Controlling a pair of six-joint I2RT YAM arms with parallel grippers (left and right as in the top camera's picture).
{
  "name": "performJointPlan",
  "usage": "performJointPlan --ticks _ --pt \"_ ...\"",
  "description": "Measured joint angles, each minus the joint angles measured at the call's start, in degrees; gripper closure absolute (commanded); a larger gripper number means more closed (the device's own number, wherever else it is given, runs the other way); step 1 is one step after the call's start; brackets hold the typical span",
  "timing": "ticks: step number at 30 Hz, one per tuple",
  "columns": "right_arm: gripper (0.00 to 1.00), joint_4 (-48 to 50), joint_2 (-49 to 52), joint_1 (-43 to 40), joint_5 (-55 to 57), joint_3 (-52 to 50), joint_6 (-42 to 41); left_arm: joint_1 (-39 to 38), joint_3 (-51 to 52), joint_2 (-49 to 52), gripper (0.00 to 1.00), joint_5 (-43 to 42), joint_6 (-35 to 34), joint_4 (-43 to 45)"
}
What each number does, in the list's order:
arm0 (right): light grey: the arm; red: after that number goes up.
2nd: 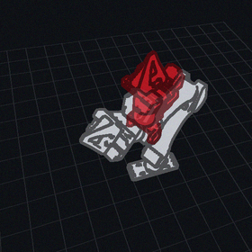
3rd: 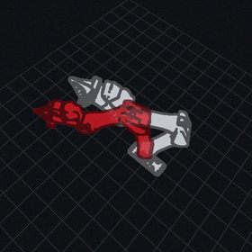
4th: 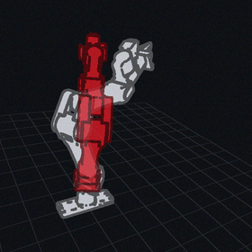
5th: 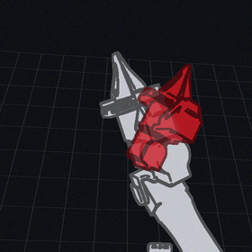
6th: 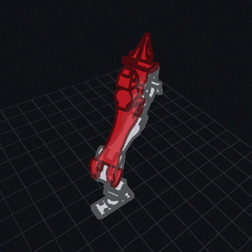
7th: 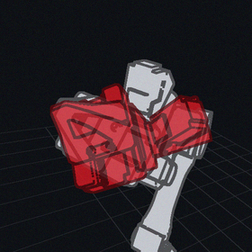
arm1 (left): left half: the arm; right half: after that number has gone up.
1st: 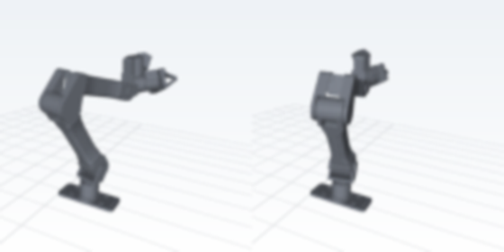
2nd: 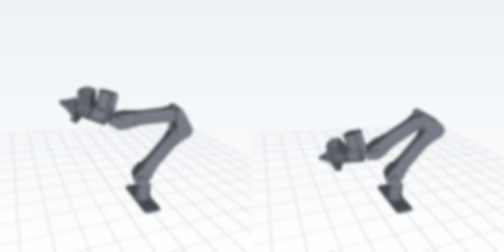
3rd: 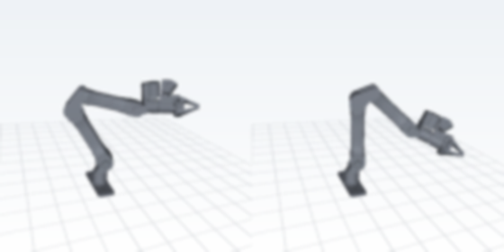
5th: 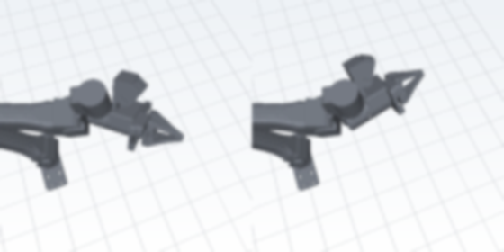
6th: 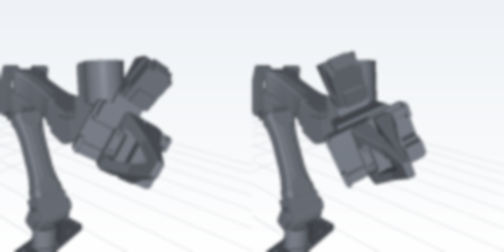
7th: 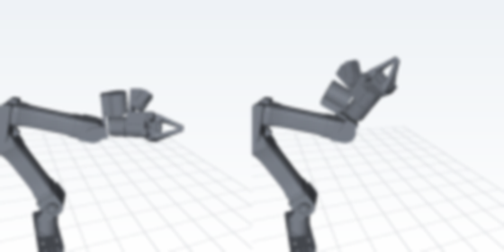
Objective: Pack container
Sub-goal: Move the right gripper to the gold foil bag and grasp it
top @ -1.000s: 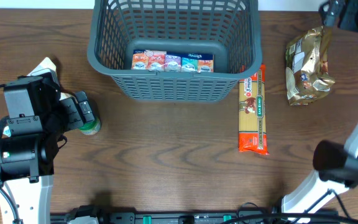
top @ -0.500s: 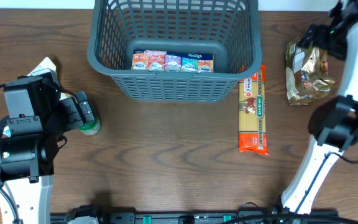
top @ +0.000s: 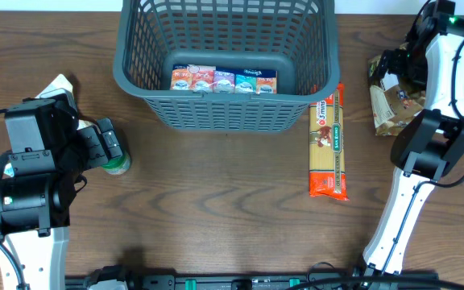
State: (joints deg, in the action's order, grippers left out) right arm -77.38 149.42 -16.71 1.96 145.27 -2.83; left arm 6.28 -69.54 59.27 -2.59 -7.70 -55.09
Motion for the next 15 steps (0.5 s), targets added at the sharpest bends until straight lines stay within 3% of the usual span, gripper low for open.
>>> performJointPlan --ticks 12,15 --pt "0.01 0.52 3.13 0.11 0.28 1.27 0.59 0.00 0.00 0.00 0.02 0.00 0.00 0.00" --pt "0.10 0.55 3.21 0.33 0.52 1.18 1.14 0.00 0.00 0.00 0.02 0.00 0.00 0.00"
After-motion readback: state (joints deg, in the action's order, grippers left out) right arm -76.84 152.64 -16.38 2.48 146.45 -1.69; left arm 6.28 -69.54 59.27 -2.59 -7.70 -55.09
